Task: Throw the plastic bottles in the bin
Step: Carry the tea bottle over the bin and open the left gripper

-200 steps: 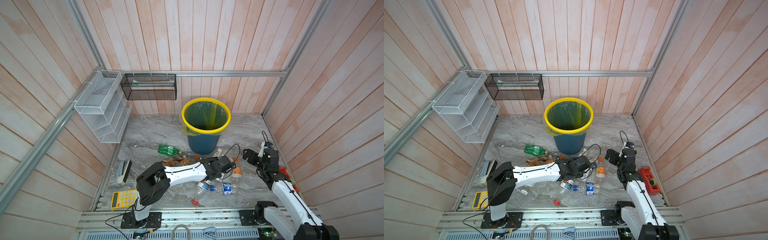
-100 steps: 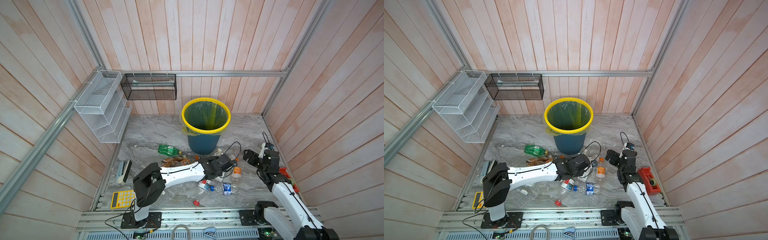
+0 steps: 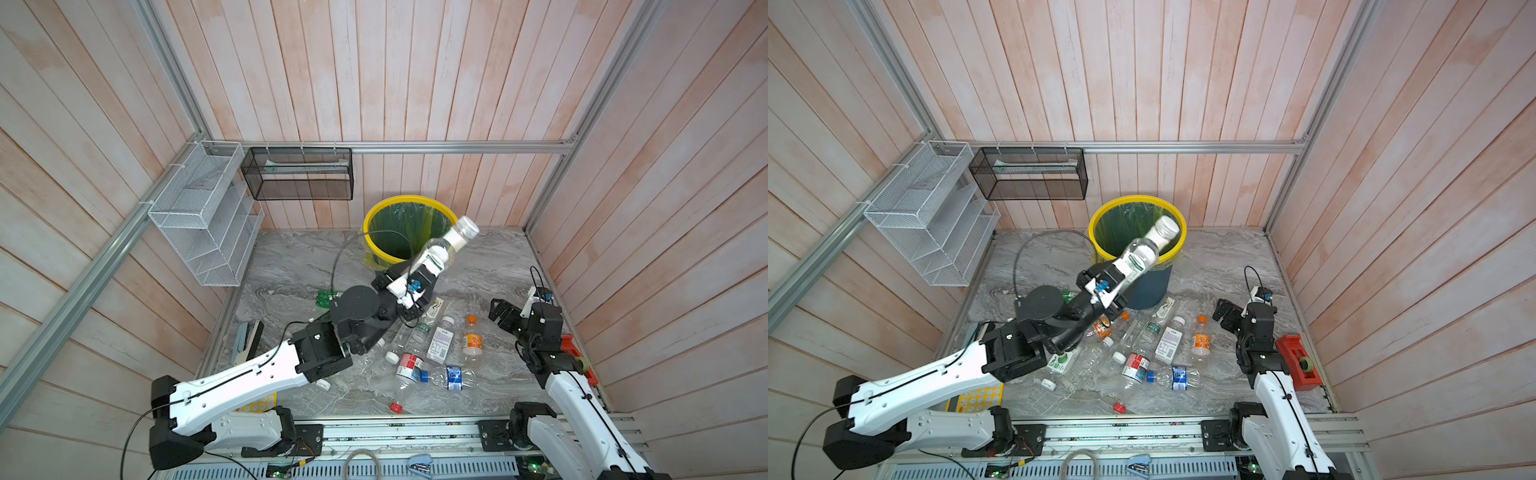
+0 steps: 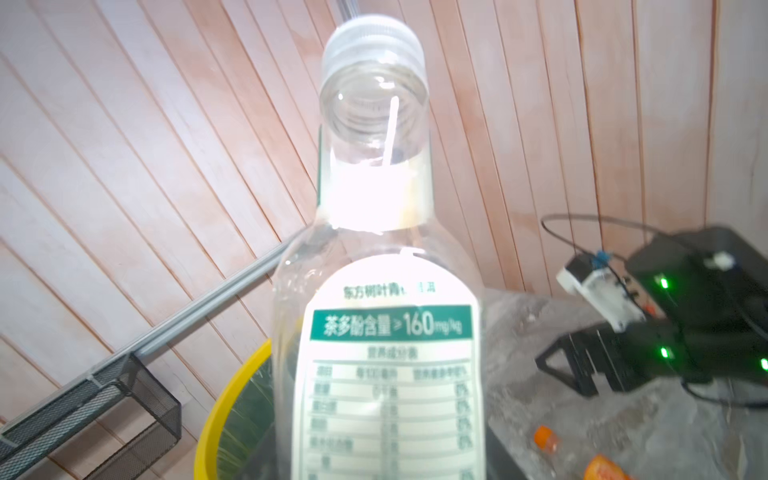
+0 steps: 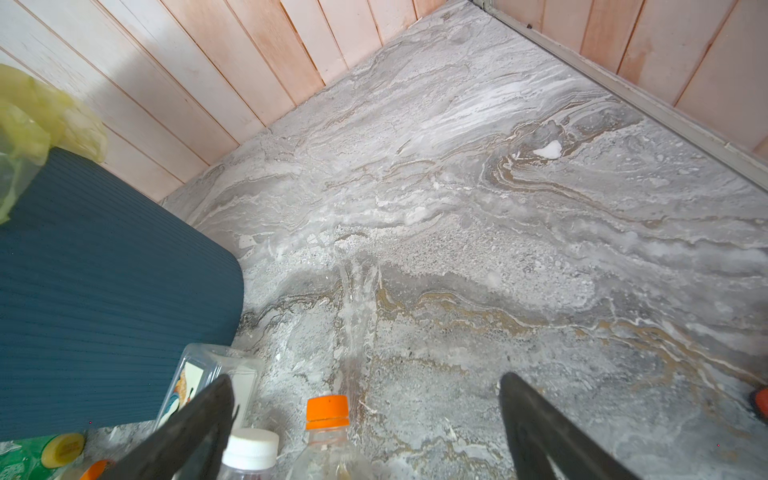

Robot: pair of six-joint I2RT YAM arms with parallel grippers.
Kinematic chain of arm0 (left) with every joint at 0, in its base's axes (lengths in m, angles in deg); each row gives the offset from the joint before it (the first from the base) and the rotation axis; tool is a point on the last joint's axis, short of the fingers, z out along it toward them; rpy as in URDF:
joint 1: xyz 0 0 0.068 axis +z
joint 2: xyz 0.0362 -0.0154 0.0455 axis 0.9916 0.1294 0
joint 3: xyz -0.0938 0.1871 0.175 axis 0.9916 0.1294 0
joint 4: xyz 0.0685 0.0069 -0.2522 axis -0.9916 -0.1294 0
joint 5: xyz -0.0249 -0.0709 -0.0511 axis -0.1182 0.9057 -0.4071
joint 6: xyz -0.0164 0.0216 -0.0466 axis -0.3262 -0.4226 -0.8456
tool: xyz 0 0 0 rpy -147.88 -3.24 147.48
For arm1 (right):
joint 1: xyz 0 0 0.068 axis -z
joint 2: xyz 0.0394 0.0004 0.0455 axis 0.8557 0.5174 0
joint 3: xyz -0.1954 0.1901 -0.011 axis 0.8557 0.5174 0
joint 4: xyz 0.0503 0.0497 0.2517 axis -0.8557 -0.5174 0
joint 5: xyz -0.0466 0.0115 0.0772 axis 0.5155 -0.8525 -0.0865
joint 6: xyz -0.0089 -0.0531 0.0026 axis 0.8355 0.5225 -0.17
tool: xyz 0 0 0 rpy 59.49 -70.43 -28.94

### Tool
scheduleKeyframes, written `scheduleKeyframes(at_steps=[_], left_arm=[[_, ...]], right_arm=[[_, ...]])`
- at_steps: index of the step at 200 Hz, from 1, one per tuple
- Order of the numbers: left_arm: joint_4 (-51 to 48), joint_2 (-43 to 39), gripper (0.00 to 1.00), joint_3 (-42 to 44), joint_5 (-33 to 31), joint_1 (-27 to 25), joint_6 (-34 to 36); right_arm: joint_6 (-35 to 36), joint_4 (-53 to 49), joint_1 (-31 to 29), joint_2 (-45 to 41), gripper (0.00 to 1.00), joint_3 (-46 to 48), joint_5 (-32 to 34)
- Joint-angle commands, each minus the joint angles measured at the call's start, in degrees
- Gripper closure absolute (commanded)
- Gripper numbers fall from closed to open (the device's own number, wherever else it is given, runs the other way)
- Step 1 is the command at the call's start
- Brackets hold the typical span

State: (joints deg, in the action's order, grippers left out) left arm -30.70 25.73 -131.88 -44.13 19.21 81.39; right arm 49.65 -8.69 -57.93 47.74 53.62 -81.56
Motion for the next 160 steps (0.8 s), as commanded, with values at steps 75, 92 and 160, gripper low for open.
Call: scheduleKeyframes(at_steps=[75,92,160], left_arm=[[-20.12,25.05,0.09,-26.07,24.2,23.32,-21.23],[-13.05,20.18,0.0,-19.58,23.8,23.28,-21.45],[-7.43,8.8,0.0,-9.62,20.66,21.8,-21.36]], right_arm=[[1.71,-5.66,0.24,-3.31,0.01,-2.46,-0.47],[1.48,-6.4,0.27,-4.05,0.01,-2.12,0.16],[-1.07,-10.85,0.28,-3.72,0.01,-2.58,0.27]])
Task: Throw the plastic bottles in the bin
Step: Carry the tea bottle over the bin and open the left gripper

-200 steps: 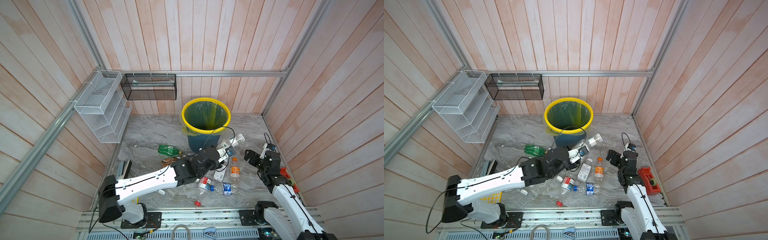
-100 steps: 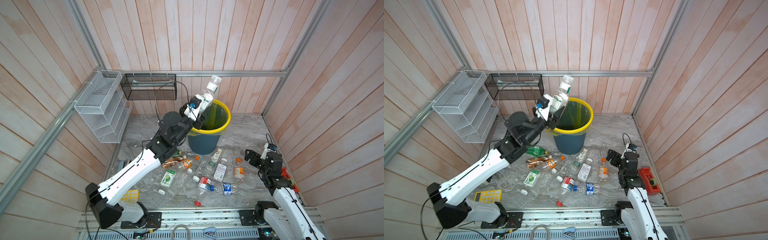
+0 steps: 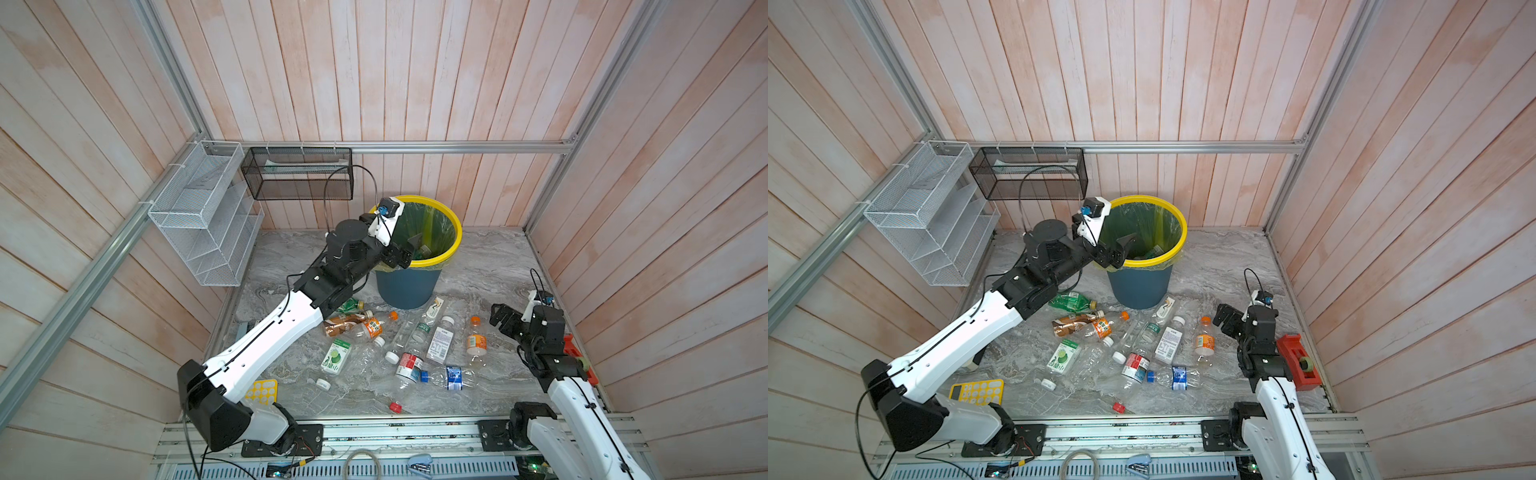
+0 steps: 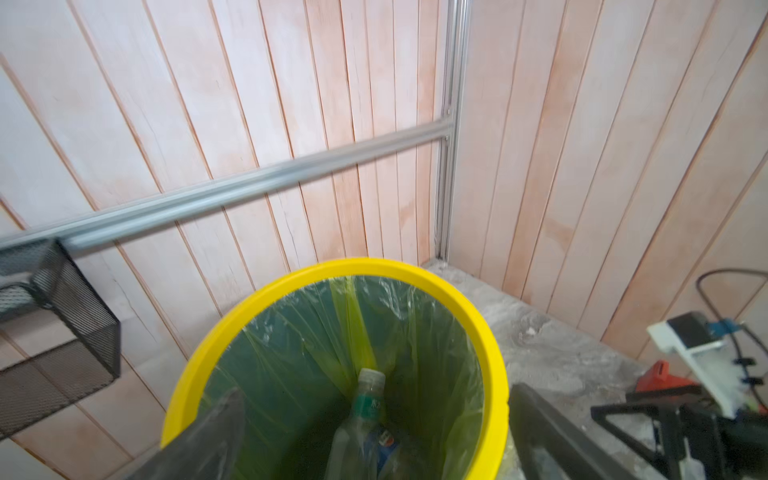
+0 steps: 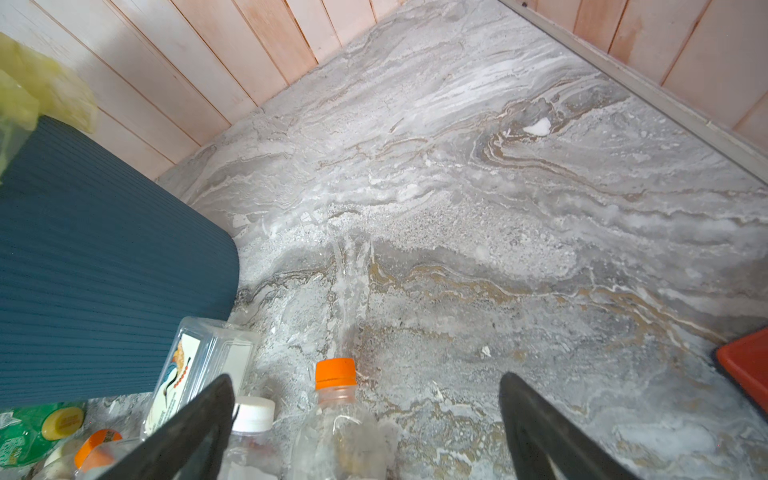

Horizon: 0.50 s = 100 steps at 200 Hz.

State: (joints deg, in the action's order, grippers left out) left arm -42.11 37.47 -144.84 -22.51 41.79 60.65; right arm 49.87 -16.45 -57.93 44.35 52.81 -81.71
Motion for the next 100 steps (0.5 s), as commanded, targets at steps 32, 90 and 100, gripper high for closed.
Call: scheduleKeyframes(at_steps=[32,90,100], left_arm=[[7.52,-7.59,0.0,10.55,-3.71,-1.82,-1.1],[8.63,-14.9,0.0,21.2,-8.12,-2.96,-4.09],[8.26,-15.78,0.0,22.61,-8.29,-3.23,-4.84]], right_arm=[[-1.92,-7.02,0.24,-0.97,0.02,-1.31,-1.01],[-6.24,-10.1,-5.42,-5.06,0.08,3.16,-2.01],[-6.81,-10.37,-7.19,-4.91,0.08,3.75,-1.27]])
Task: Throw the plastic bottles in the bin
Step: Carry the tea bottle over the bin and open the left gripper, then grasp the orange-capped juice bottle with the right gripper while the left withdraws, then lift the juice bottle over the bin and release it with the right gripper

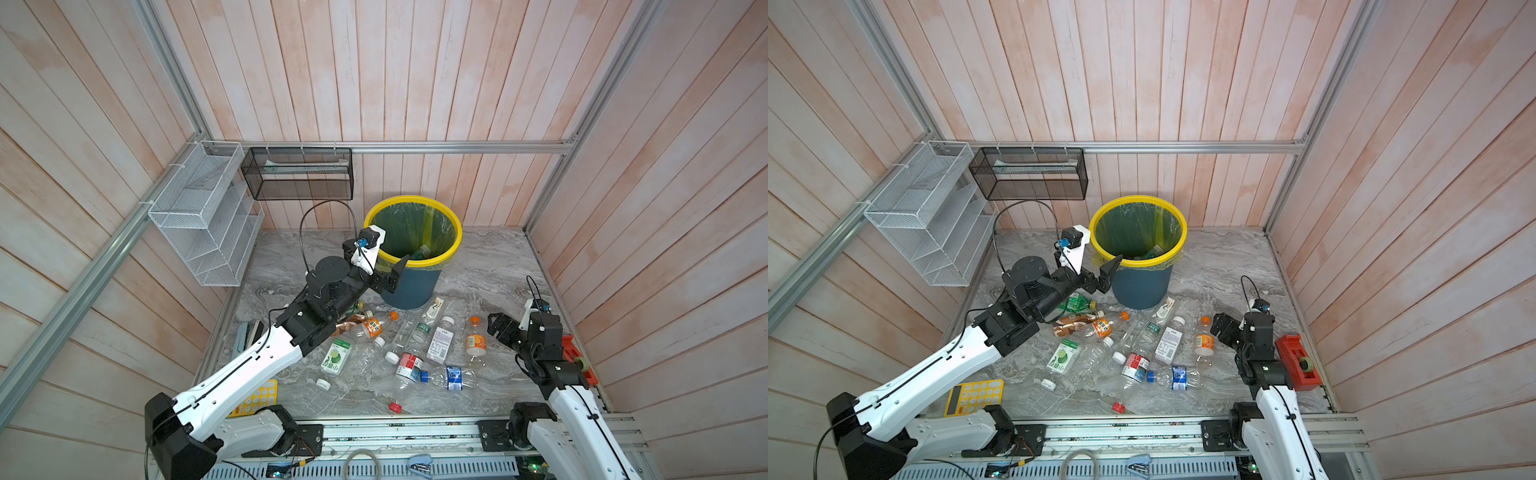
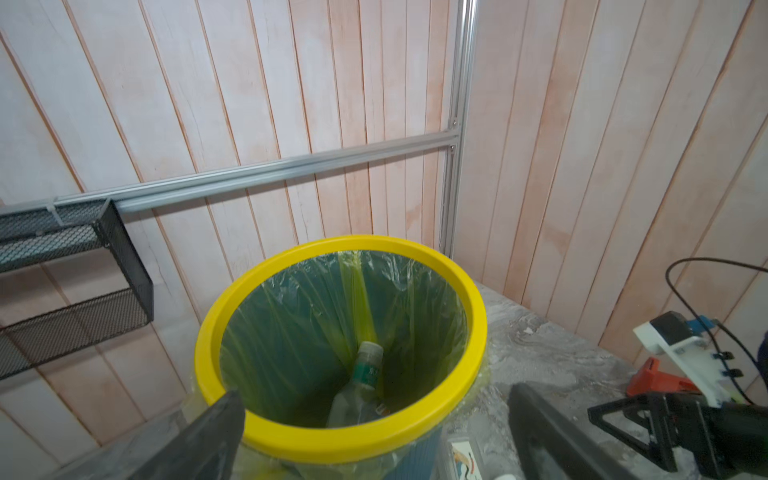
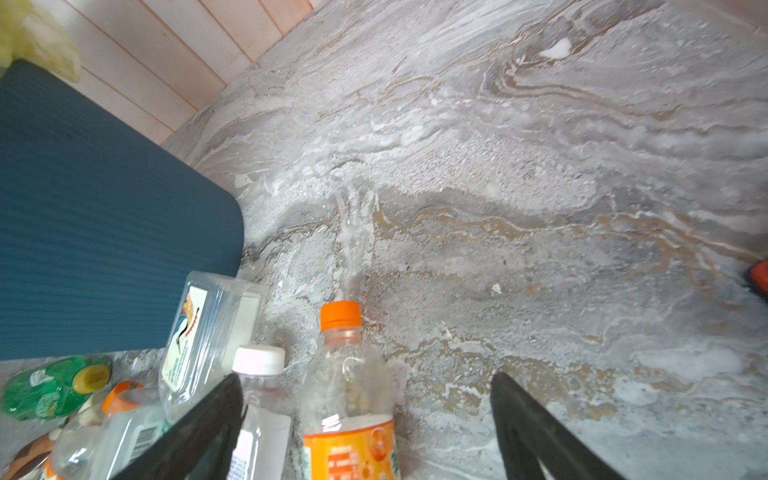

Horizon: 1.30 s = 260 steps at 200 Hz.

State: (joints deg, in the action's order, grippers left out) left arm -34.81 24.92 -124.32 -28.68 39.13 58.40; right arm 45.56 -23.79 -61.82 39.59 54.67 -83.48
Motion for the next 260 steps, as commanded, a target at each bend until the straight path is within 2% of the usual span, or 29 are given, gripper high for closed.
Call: scheduleKeyframes(at_steps=[1,76,116,139,167,184,213,260], left_arm=[[0.93,-3.33,0.0,2.16,-2.14,-0.58,-2.66],[1.25,-6.31,0.0,11.26,-4.73,-2.97,-9.45],[-0.42,-8.61,0.0,14.18,-7.26,-2.97,-10.7],[-1.5,-9.82,0.0,15.68,-8.86,-2.97,-11.39],[-1.89,-11.39,0.0,17.77,-11.0,-2.97,-12.63],[-2.52,-12.19,0.0,18.65,-12.6,-2.97,-13.4],[-2.79,-14.02,0.0,20.62,-14.9,-2.88,-14.49],[-4.89,-16.7,0.0,23.96,-17.14,-0.26,-17.63]], right_arm=[[-2.56,-2.91,-3.45,-0.09,0.08,1.91,0.54],[-8.23,-2.05,-15.17,5.35,0.17,4.83,8.31],[-8.17,0.18,-17.53,9.24,0.22,4.78,10.27],[-7.69,1.63,-18.06,11.48,0.32,4.62,10.94],[-6.69,3.26,-18.37,13.83,0.36,4.14,10.98],[-6.4,4.01,-18.37,14.45,0.42,4.13,11.06],[-6.41,5.12,-18.37,12.76,0.49,3.99,11.0],[-3.21,4.99,-18.08,1.44,0.49,-0.63,14.12]])
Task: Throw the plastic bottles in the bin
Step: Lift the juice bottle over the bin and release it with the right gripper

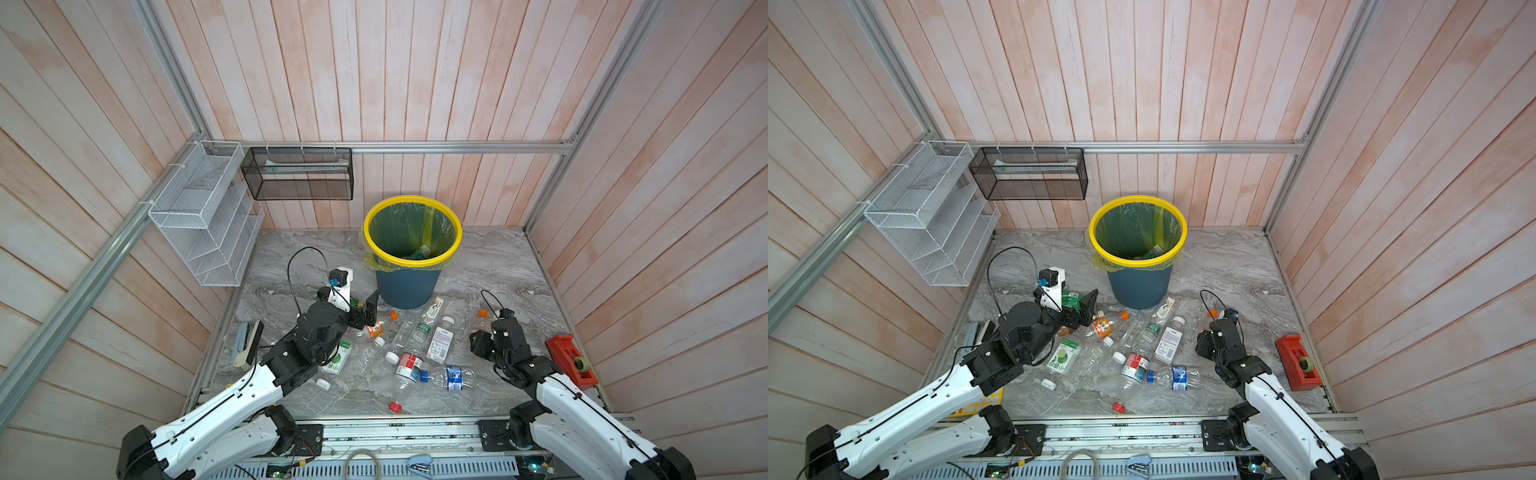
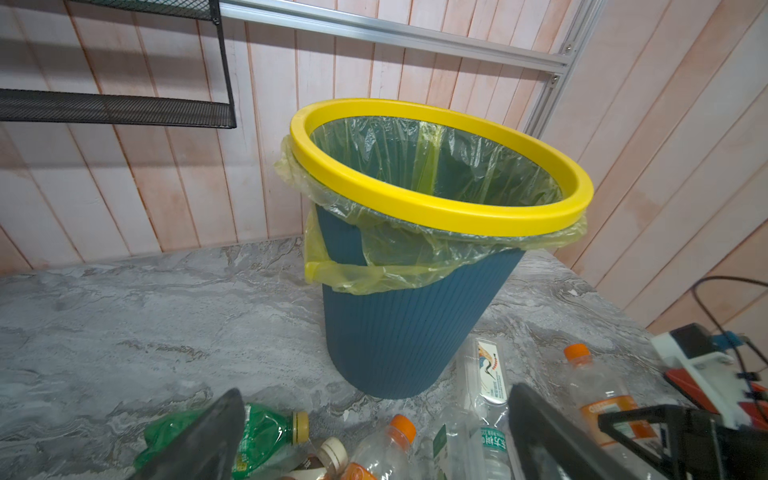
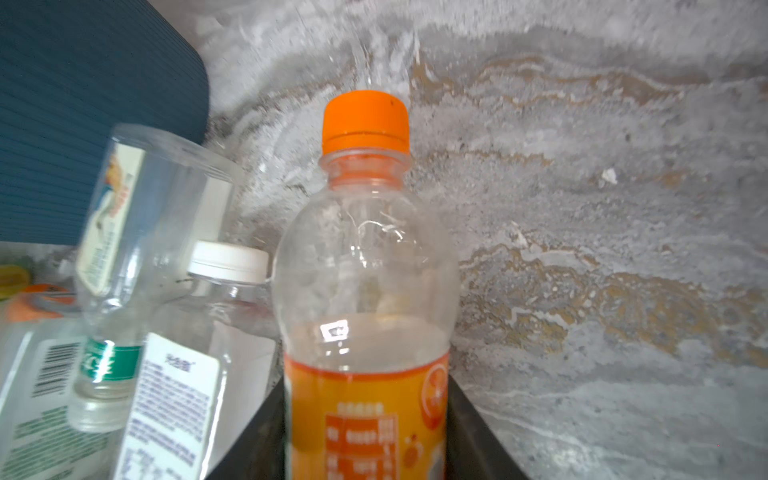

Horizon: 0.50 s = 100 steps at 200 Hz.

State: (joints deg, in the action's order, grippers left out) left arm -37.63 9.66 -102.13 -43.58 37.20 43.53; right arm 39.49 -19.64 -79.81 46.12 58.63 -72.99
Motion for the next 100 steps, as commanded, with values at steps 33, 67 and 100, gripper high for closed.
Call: scheduleKeyframes(at_steps=[33,67,100], left_arm=[[-4.34,-3.54,0.0,3.92,-1.75,3.27,-4.79],[-6.43,-5.02,0.0,5.52,-1.67,3.3,-5.3],[-8.74,-5.39,0.0,5.88,-1.14,3.29,-5.39]], right_arm=[[7.96,1.98,1.76,-7.34,0.49,-15.86,5.26],[11.83,6.31,2.51,1.57,0.48,-31.69,-1.48],[9.74,15.68,2.21,14.23,0.49,-43.88,-15.44]])
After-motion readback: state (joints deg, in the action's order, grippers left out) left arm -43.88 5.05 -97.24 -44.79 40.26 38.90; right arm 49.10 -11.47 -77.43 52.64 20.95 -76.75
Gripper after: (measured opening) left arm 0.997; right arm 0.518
